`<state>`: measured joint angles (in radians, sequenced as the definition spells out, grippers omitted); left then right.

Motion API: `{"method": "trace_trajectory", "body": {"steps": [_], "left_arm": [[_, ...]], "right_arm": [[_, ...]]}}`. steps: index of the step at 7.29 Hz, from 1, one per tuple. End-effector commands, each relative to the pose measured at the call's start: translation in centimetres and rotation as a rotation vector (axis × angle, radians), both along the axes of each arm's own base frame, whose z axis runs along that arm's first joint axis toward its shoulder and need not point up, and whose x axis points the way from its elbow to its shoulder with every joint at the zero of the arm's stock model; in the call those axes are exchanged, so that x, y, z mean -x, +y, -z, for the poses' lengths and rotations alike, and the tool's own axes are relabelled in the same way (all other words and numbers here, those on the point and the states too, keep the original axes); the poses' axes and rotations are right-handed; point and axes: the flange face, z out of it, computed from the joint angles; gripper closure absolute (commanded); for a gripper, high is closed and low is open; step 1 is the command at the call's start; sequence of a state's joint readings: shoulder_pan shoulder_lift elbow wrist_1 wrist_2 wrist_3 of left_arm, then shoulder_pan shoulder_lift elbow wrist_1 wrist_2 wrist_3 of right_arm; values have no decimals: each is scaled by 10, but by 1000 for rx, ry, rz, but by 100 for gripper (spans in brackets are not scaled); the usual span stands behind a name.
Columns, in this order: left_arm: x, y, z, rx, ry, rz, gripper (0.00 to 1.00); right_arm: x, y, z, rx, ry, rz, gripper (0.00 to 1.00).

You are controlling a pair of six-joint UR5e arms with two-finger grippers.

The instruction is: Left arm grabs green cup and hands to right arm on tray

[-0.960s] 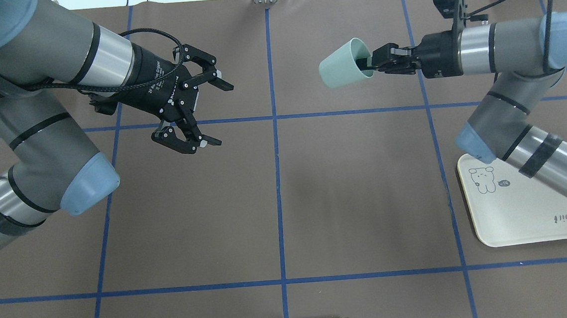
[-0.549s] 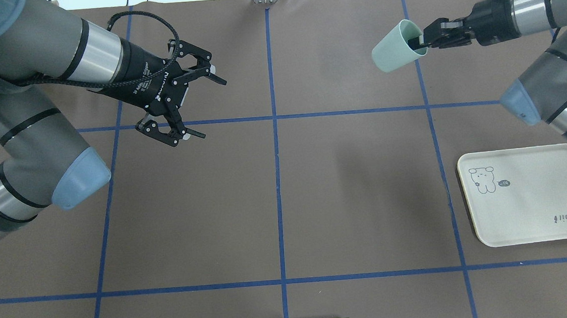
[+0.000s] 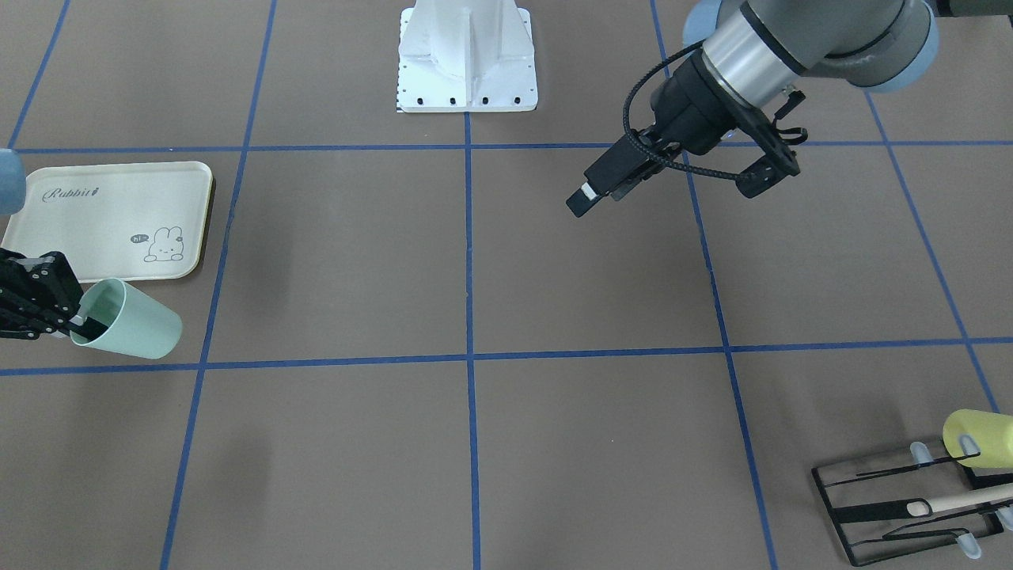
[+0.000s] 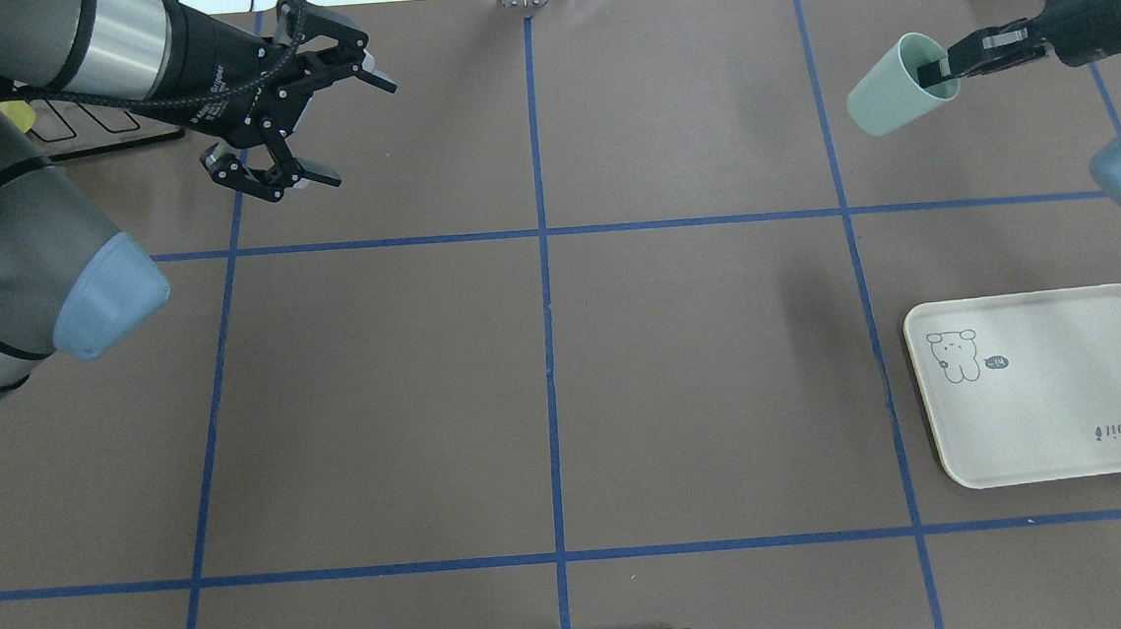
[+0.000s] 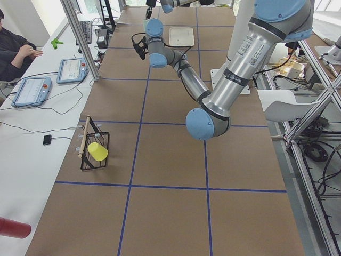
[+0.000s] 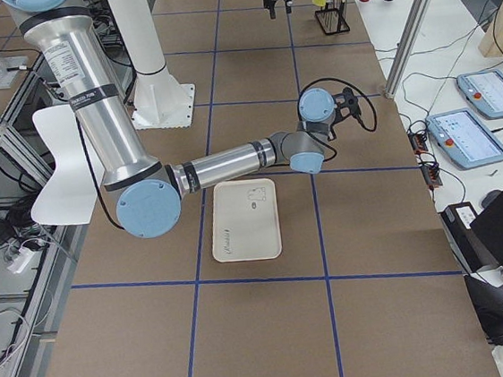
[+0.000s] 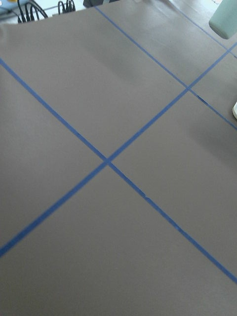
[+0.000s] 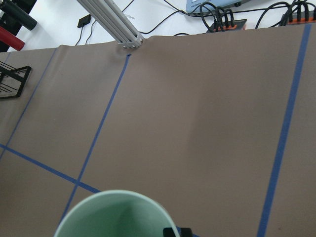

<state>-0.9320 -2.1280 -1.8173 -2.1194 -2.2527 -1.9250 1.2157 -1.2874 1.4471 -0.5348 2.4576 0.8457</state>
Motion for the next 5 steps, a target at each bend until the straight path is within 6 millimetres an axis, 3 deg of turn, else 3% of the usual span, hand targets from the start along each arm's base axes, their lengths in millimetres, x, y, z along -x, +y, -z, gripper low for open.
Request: {"method": "trace_trajectory", "body": {"steps": [1,3,5], "left_arm": [[38,-19,-37,-169,-102,45,0],[76,-35,-71,-229,-203,58,0],[107,-33,-73,-251,-340,-19,0]], "right_arm": [[-29,4,-49,-43,129,24,100],[-39,20,-99,-49,239,76,100],[-47,49,-128,-8,259,90,100]]}}
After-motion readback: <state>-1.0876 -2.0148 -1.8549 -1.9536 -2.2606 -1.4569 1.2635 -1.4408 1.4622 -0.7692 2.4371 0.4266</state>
